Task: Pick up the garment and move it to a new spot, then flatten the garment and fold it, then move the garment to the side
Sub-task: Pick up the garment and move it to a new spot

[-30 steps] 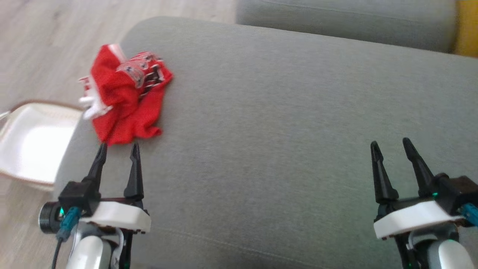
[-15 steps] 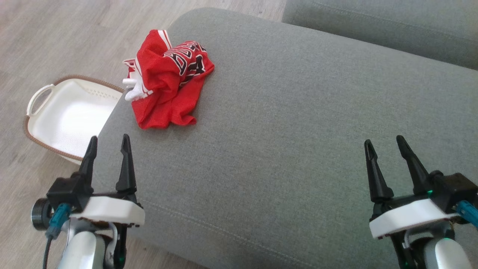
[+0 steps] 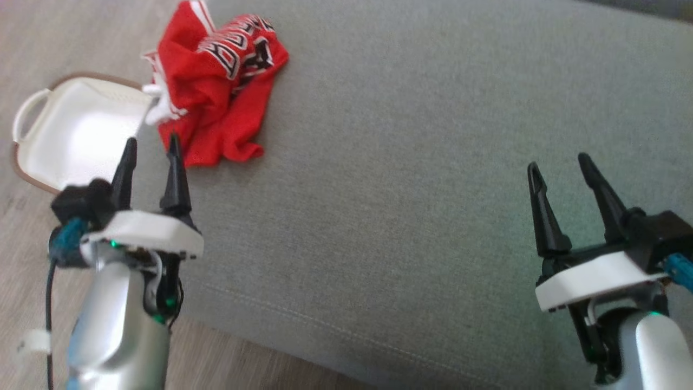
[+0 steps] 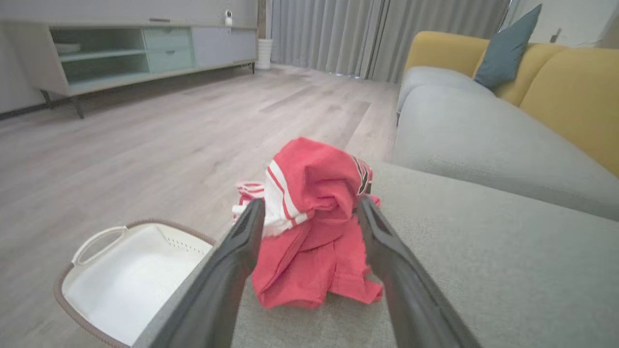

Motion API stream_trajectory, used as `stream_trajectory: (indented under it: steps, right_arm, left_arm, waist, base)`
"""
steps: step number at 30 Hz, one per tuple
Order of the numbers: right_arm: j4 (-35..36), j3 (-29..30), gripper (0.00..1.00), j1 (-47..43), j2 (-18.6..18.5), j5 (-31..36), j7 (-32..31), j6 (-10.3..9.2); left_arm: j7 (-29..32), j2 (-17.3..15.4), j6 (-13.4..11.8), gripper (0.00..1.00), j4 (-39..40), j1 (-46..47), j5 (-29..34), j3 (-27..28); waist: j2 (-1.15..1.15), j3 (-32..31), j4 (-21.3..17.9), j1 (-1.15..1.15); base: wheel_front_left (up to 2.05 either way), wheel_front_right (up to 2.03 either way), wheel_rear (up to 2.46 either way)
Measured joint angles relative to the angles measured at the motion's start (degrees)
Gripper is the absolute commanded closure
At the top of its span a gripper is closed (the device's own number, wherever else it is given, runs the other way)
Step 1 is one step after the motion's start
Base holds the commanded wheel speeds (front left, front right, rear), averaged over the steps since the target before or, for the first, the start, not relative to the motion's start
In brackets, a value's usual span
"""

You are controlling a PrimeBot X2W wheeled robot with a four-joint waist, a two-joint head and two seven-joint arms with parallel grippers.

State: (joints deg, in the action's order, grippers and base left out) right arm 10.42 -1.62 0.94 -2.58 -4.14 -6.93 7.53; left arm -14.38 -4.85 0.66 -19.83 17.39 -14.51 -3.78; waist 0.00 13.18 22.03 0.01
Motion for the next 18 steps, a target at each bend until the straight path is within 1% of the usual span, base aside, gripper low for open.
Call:
stream_trajectory:
  steps: [7, 9, 10, 14, 17, 18]
  right_arm:
    - [2.5, 0.0, 0.00, 2.7, 0.0, 1.9, -2.0, 0.00]
    - [2.8, -0.1, 0.00, 3.2, -0.1, 2.2, -2.6, 0.00]
    - [3.2, -0.2, 0.00, 3.5, -0.1, 2.6, -2.8, 0.00]
    - [3.4, -0.1, 0.00, 4.5, -0.1, 2.7, -3.2, 0.00]
    - [3.4, 0.0, 0.00, 5.3, -0.1, 2.6, -3.2, 0.00]
    - [3.4, 0.0, 0.00, 5.5, -0.1, 2.5, -3.2, 0.00]
  left_arm:
    - [-0.3, 0.0, 3.0, 0.00, -17.3, 10.3, -1.8, 1.5]
    - [-0.1, -0.4, 4.2, 0.00, -23.4, 13.9, -2.6, 1.5]
    - [1.8, -0.9, 5.1, 0.00, -29.2, 17.7, -3.2, 1.3]
    - [3.9, -1.5, 6.1, 0.00, -38.1, 24.2, -4.9, 1.0]
    - [4.9, -2.0, 6.4, 0.00, -43.1, 27.0, -5.6, 0.7]
    - [4.6, -2.1, 6.4, 0.52, -44.0, 27.4, -5.6, 0.3]
  waist:
    - [0.00, 6.2, -2.1, 0.01]
    - [0.00, 7.7, -2.6, 0.01]
    - [0.00, 9.1, -2.9, 0.01]
    - [0.00, 11.1, -3.4, 0.01]
    - [0.00, 11.5, -3.7, 0.00]
    - [0.00, 11.4, -3.8, 0.00]
  base:
    - [0.00, 0.00, 0.00]
    - [0.00, 0.00, 0.00]
    - [0.00, 0.00, 0.00]
    - [0.00, 0.00, 0.00]
    - [0.00, 0.00, 0.00]
    - [0.00, 0.00, 0.00]
